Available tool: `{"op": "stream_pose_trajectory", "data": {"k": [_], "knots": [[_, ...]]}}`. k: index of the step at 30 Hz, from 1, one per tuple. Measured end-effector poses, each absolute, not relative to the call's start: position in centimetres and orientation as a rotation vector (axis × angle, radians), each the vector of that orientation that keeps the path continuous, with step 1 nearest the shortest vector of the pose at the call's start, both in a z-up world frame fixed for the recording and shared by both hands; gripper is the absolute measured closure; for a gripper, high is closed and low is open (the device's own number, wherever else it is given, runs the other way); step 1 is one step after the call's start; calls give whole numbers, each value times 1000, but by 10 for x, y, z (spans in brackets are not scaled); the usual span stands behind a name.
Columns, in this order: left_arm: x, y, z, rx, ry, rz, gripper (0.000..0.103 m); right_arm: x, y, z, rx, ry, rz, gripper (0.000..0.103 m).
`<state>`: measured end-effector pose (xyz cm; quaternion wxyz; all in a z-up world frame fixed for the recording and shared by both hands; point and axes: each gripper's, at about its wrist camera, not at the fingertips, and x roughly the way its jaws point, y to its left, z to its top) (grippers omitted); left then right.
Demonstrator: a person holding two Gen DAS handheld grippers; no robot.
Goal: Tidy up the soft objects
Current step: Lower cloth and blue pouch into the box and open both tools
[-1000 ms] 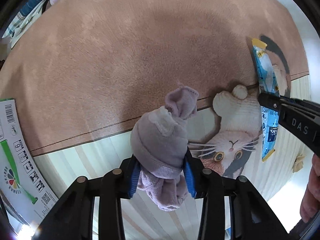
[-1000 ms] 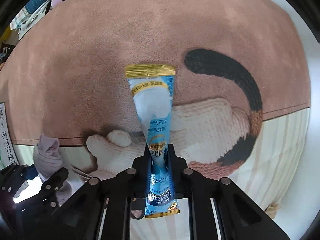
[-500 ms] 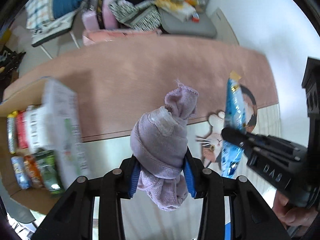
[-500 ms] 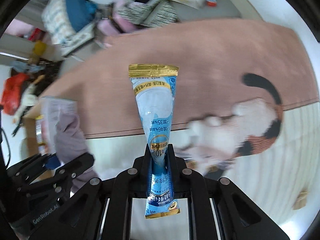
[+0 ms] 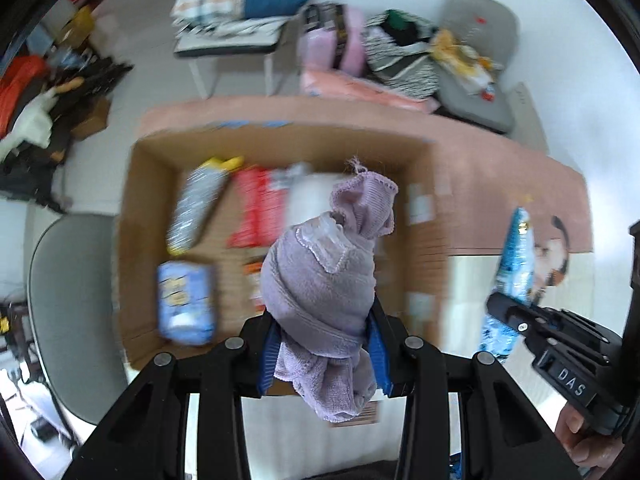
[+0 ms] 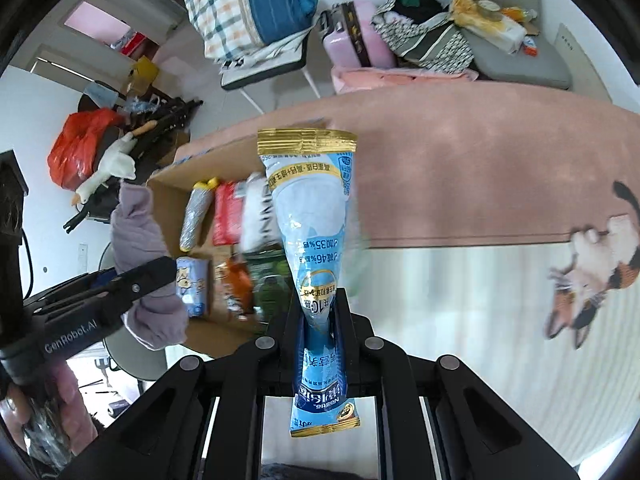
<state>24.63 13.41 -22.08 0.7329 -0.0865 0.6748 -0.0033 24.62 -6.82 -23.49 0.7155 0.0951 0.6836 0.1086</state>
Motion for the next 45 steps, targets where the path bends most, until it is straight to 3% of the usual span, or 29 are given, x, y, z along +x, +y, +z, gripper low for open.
{"op": "stream_pose_trajectory", "data": {"k": [14, 25, 26, 27, 28, 29, 30, 42, 45], "knots": [[242, 198, -343, -247, 1727, -6, 68, 265, -1, -312, 38, 1573, 86, 90], [235, 200, -366, -249, 1777, -17, 65, 272, 3, -347, 5, 1654, 51, 87], [235, 200, -364, -247, 1777, -12, 64, 272, 3, -347, 4, 1660, 51, 82], [235, 201, -362, -255, 1770, -10, 57, 272, 2, -346, 7, 1664, 42, 75], [237, 201, -360, -271, 1763, -16, 43, 273, 2, -345, 7, 1663, 42, 55], [237, 202, -356, -281, 1755, -19, 37, 273, 3, -344, 11, 1661, 46, 36], [238, 202, -352, -281, 1748, -19, 31, 272, 3, -340, 16, 1655, 46, 32], [227, 206, -278, -233, 1573, 26, 29, 253, 6, -296, -44, 1627, 59, 32], [223, 208, -268, -210, 1542, 34, 29, 243, 9, -291, -86, 1622, 57, 23]]}}
